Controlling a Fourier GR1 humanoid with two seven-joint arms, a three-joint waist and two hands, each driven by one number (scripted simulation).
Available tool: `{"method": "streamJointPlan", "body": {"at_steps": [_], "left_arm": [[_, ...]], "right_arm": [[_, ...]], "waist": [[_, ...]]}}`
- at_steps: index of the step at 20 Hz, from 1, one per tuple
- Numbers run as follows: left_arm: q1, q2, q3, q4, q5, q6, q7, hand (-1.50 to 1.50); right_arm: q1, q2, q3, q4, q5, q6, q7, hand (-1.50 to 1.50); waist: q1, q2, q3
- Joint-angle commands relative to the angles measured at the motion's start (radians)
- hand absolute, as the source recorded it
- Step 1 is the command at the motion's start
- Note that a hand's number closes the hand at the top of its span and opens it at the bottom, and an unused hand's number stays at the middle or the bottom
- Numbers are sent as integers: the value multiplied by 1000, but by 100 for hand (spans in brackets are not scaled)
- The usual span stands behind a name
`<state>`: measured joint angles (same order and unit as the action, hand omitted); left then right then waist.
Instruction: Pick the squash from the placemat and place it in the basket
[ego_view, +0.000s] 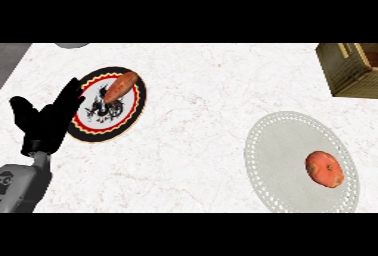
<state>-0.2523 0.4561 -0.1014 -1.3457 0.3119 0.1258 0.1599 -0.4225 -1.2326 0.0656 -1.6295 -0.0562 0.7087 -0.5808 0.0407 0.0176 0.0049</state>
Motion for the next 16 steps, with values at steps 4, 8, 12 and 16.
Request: {"method": "streamJointPlan", "body": {"at_steps": [4,8,12,16], "left_arm": [[3,-18,-10,-2,3,-24,-14,0],[10,-14,6,17,-17,-3,-25,0],[22,-2,15,28,-6,-39,-31,0],[-2,-4,17,23,-26,-14,-17,0]], "right_arm": [[57,-8,99,143,99,61,-368,-150],[116,64,222,160,200,-103,-443,-150],[93,132,284,259,218,-187,-510,-150],[74,220,359,297,182,-198,-474,-150]], "waist": [[5,2,0],[0,-1,-1],[9,-2,-2],[11,-4,-3]]}}
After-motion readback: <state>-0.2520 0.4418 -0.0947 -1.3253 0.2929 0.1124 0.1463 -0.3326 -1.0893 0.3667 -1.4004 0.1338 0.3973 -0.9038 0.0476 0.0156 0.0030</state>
